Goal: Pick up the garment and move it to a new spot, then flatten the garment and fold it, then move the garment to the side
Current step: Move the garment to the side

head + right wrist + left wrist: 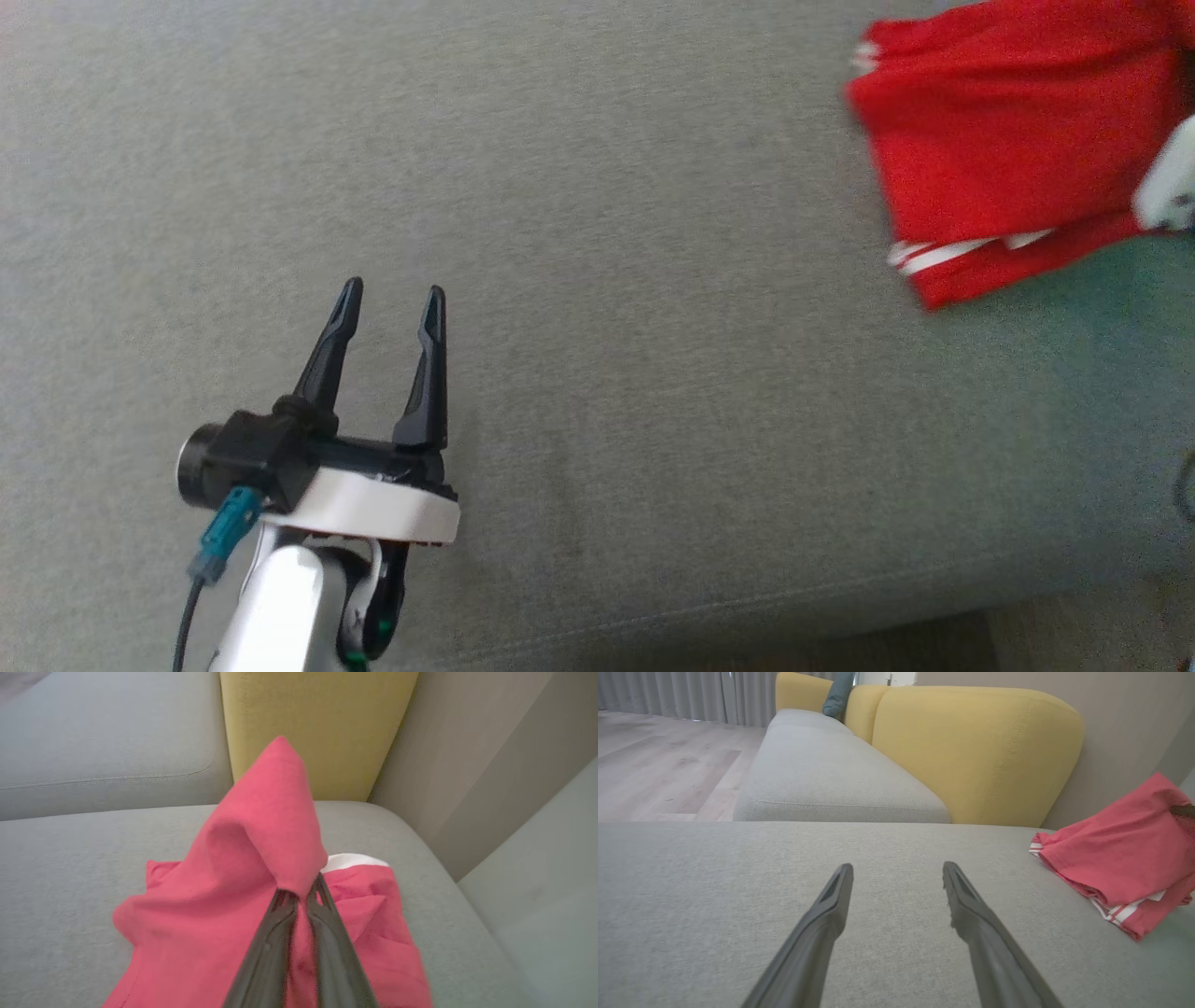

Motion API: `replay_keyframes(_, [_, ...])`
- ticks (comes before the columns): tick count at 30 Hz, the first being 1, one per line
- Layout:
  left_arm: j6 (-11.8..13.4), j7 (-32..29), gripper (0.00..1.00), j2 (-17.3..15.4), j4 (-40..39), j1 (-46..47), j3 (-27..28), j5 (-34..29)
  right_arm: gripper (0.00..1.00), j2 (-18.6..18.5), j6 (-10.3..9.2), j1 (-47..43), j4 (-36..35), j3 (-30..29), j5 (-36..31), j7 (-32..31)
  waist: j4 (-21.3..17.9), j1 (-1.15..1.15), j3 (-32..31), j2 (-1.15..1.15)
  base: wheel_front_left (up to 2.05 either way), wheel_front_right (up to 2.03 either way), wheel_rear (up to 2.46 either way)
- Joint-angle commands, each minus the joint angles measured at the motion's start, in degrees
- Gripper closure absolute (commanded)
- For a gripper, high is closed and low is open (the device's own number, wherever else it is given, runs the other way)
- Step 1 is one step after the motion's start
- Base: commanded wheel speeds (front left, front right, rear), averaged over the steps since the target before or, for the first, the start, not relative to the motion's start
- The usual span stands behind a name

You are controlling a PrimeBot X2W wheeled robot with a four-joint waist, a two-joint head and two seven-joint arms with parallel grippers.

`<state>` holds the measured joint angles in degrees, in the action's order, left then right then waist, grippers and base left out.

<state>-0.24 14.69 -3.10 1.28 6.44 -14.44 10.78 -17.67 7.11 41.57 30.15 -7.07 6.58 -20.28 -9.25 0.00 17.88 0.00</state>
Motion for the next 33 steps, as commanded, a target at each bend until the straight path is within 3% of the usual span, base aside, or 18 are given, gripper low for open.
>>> replay_keyframes(1, [0.27,0.30,0.00,0.18,-2.31,1.75,1.44,0.21,1.00,-2.13,0.37,2.23,-1.67,-0.32,-0.66,-0.12,1.54,0.00,0.62,0.00,0.00,0.00,0.00])
replay_keyframes(7, [0.31,0.30,0.00,0.20,-2.68,1.62,0.94,0.43,1.00,-7.57,0.37,4.32,0.37,-3.65,-4.02,-1.28,3.92,0.00,1.17,0.00,0.00,0.00,0.00])
replay_keyframes(15, [0.60,0.30,0.00,0.22,-3.57,2.18,0.13,0.64,1.00,-12.99,0.37,5.38,-0.65,-3.79,-6.77,-3.87,4.99,0.00,2.59,0.00,0.00,0.00,0.00])
replay_keyframes(26, [0.62,0.30,0.00,0.22,-3.66,3.07,-0.14,0.52,1.00,-14.53,0.37,4.30,-2.49,-7.42,-8.36,-4.89,5.15,0.00,4.09,0.00,0.00,0.00,0.00])
replay_keyframes(27, [0.62,0.30,0.00,0.22,-3.64,3.19,-0.15,0.49,0.91,-14.32,0.37,4.20,-2.52,-7.80,-8.85,-4.61,5.13,0.00,4.20,0.00,0.00,0.00,0.00])
replay_keyframes(28, [0.60,0.30,0.00,0.22,-3.60,3.31,-0.19,0.46,0.67,-14.00,0.37,4.11,-2.52,-8.15,-9.32,-4.33,5.12,0.00,4.33,0.00,0.00,0.00,0.00])
replay_keyframes(29, [0.57,0.30,0.00,0.22,-3.56,3.41,-0.24,0.43,0.14,-13.57,0.37,4.05,-2.51,-8.47,-9.70,-4.00,5.10,0.00,4.41,0.00,0.00,0.00,0.00])
replay_keyframes(30, [0.55,0.30,0.00,0.22,-3.51,3.47,-0.27,0.42,0.00,-13.12,0.37,3.96,-2.47,-8.76,-10.08,-3.71,5.07,0.00,4.46,0.00,0.00,0.00,0.00])
replay_keyframes(33, [0.48,0.30,0.00,0.22,-3.31,3.55,-0.24,0.33,0.00,-11.96,0.37,3.92,-2.45,-9.61,-11.23,-2.44,4.95,0.00,4.63,0.00,0.00,0.00,0.00])
